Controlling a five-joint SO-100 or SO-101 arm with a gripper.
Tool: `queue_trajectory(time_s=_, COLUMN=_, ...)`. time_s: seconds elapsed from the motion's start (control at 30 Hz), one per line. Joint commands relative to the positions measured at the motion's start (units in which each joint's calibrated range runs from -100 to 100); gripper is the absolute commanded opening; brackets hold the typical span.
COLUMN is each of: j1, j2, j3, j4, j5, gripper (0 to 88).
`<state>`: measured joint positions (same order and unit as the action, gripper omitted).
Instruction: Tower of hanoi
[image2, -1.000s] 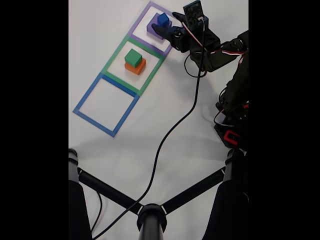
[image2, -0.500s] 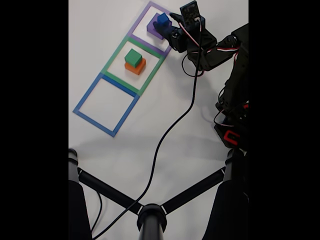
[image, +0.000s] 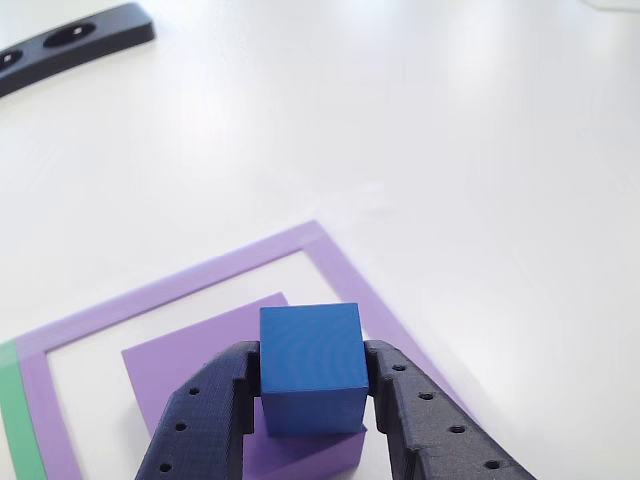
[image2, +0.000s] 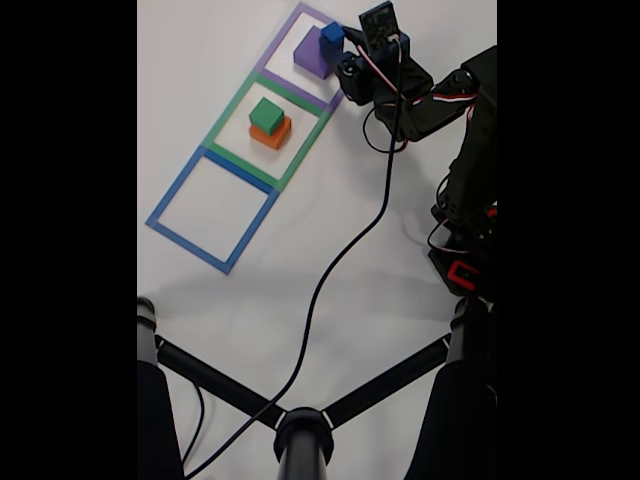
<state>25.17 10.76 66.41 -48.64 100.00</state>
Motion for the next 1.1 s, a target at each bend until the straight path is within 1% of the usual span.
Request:
queue_trajectory(time_s=0.0, j1=-0.43, j2=-9.08, j3=-0.39, j4=6.67, j5=0.00, gripper=2.5)
queue_trajectory(time_s=0.17, j1=-1.04, j2=-24.87, j3=-0.12, j4=24.96, j5=0.00, gripper=2.2)
queue_trajectory(time_s=0.23, j1=-1.19, j2=-32.40, j3=-1.39, j4=35.64, j5=0.00, gripper=2.1)
queue_trajectory(time_s=0.37, j1=-1.35, j2=-48.10, j3=-7.66, j4=64.05, j5=0.00, gripper=2.0)
queue_trajectory(time_s=0.47, j1=-2.03, j2=-55.48, j3=-17.11, j4=85.02, j5=0.00, gripper=1.8)
queue_trajectory(time_s=0.53, j1=-2.72, j2=-57.64, j3=-24.74, j4=96.92, j5=0.00, gripper=1.7)
queue_trajectory(time_s=0.7, j1=-5.39, j2=-59.40, j3=-43.37, j4=119.58, j5=0.00, gripper=1.3)
queue_trajectory(time_s=0.77, j1=-6.99, j2=-59.24, j3=-49.73, j4=125.89, j5=0.00, gripper=1.1)
queue_trajectory(time_s=0.87, j1=-9.89, j2=-59.16, j3=-57.09, j4=132.37, j5=0.00, gripper=1.0)
queue_trajectory(time_s=1.07, j1=-17.43, j2=-60.04, j3=-65.09, j4=137.87, j5=0.00, gripper=0.4)
